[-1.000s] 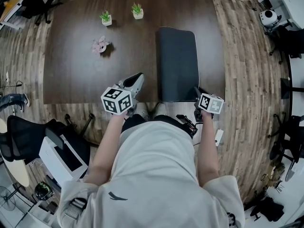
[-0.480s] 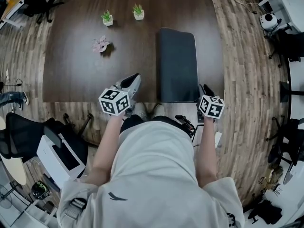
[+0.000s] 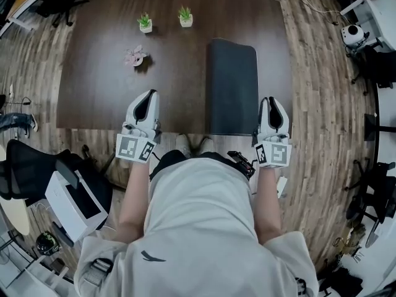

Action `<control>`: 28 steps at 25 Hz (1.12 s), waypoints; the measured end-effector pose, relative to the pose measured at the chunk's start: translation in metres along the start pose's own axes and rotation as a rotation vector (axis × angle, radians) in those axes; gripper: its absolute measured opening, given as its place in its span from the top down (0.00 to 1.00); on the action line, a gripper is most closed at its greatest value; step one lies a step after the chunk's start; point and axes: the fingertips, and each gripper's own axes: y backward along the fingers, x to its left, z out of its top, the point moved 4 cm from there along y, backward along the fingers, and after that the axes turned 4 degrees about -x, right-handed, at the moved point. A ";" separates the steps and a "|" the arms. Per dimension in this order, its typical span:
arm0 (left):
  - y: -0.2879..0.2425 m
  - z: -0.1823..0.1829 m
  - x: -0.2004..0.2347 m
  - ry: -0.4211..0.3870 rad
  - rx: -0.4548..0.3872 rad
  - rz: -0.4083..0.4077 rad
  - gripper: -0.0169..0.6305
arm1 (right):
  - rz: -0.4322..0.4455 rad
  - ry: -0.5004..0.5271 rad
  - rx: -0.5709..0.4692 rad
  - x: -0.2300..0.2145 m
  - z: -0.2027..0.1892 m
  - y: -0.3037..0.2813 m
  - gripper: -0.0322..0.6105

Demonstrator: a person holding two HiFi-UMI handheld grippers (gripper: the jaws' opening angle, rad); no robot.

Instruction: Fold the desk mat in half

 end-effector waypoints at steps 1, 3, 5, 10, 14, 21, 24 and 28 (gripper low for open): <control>0.006 0.008 0.000 -0.040 -0.024 -0.005 0.95 | -0.009 0.005 -0.031 0.001 0.004 0.002 0.87; 0.016 0.015 -0.001 -0.087 -0.030 -0.016 0.95 | -0.021 0.015 -0.041 0.003 0.005 0.006 0.91; 0.024 0.017 -0.002 -0.118 -0.017 -0.017 0.95 | -0.020 0.023 -0.020 0.004 0.002 0.007 0.93; 0.034 0.016 0.004 -0.110 -0.018 0.013 0.95 | -0.016 -0.001 0.003 0.008 -0.002 0.006 0.94; 0.035 0.017 0.005 -0.102 -0.026 0.015 0.96 | -0.026 -0.024 0.004 0.007 -0.002 0.007 0.95; 0.035 0.018 0.005 -0.097 -0.031 0.020 0.97 | -0.009 -0.019 0.032 0.009 -0.004 0.007 0.95; 0.035 0.018 0.004 -0.097 -0.029 0.021 0.97 | 0.007 -0.029 0.048 0.011 -0.007 0.007 0.95; 0.036 0.018 0.003 -0.097 -0.028 0.025 0.97 | 0.025 -0.031 0.067 0.013 -0.010 0.005 0.95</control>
